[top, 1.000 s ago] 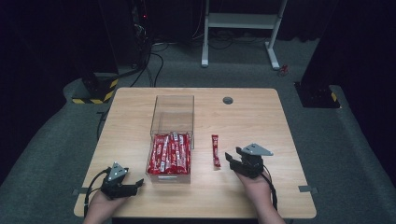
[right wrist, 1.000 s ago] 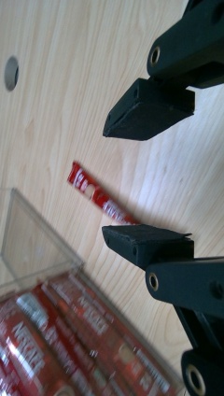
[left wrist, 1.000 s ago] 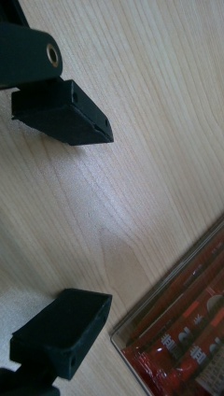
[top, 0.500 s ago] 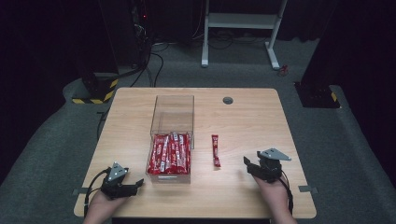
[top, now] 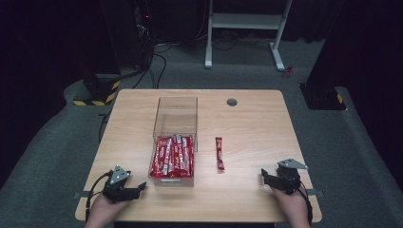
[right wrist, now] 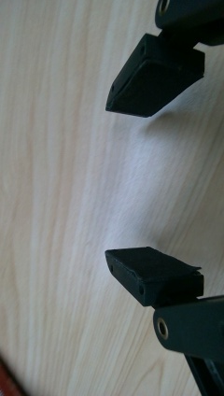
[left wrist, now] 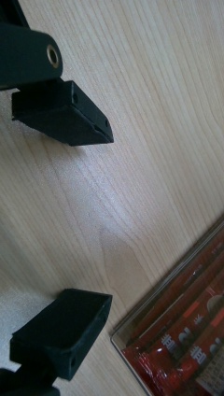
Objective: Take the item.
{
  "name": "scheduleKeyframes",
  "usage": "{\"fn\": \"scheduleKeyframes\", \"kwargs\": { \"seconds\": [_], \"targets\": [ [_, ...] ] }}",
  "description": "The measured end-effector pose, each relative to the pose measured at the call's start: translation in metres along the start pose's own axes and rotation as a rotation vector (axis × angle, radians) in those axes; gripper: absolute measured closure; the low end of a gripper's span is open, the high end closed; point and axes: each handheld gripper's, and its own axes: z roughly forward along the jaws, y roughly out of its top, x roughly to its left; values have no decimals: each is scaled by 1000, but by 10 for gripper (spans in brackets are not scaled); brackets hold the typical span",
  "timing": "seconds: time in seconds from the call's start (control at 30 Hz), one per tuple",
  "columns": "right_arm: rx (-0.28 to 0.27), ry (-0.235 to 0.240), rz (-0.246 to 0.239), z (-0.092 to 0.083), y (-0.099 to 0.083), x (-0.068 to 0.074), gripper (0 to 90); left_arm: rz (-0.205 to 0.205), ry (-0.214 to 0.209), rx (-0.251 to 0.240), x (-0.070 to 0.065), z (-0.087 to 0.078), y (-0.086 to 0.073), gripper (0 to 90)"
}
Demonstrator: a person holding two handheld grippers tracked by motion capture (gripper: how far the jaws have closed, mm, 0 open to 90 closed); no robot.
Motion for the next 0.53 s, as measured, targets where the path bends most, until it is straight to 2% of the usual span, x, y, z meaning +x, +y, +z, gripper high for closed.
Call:
{"fn": "scheduleKeyframes", "kwargs": {
  "seconds": [0.07,0.13,0.33,0.53],
  "targets": [
    [6,-28,-3,2,-4,-1,226,-1,-1,0,0,0,0,192],
    [7,-30,18,1,-4,-2,214,-1,-2,2,0,0,0,192],
    [21,-31,18,4,-2,1,140,-1,-1,2,0,0,0,192],
    [23,-36,20,9,2,4,131,-6,2,-1,-1,0,0,192]
  ]
}}
